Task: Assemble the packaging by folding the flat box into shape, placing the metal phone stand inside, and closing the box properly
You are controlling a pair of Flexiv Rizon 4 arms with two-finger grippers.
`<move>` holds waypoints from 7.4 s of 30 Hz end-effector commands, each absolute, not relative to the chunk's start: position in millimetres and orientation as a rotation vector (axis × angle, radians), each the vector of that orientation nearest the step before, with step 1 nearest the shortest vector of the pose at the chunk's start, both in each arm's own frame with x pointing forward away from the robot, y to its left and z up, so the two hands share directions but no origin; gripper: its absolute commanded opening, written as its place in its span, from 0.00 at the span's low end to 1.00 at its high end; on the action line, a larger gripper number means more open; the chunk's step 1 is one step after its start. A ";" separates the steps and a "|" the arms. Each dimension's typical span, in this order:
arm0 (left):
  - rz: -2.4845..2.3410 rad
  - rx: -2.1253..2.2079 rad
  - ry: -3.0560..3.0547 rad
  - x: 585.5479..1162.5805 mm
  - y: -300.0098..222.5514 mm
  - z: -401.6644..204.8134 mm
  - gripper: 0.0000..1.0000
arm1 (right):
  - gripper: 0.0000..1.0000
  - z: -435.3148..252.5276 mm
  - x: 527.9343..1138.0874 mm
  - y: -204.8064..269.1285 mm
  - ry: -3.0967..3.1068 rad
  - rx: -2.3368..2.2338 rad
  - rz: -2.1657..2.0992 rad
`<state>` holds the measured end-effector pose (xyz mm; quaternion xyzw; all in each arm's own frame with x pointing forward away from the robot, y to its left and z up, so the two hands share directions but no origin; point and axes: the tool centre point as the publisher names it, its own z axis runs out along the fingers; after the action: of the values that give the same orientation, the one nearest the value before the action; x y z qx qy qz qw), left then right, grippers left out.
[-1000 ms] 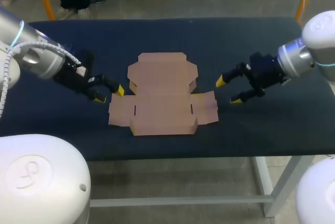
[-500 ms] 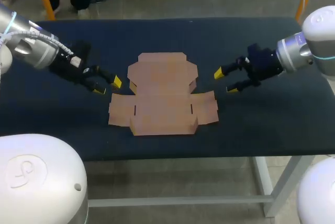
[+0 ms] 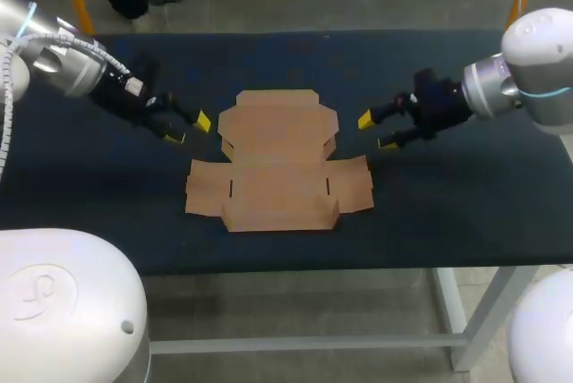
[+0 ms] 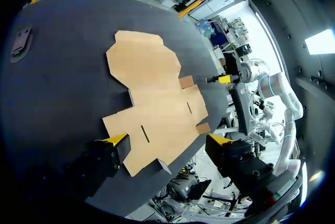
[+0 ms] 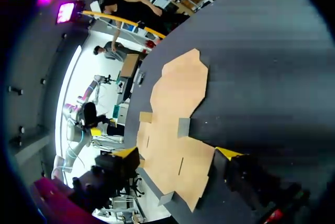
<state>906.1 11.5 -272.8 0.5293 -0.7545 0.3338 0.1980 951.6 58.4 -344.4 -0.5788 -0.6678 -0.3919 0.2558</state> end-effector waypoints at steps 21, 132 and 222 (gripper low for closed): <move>0.869 1.424 -2.111 941.0 23.4 -272.8 1.00 | 1.00 -382.3 1003.3 77.8 -1.794 -1.485 -1.109; 0.889 1.437 -2.039 944.9 57.6 -289.1 1.00 | 0.08 -417.2 1064.4 141.1 -1.493 -1.634 -1.291; 1.774 0.744 -2.296 1024.6 2.7 -276.0 1.00 | 0.00 -303.4 1038.4 123.8 -1.499 -0.983 -1.986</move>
<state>1014.0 3.3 -273.7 0.2602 -0.7641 0.5878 0.0538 1035.5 124.0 -300.4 -0.3731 -0.5506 -0.7132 0.2214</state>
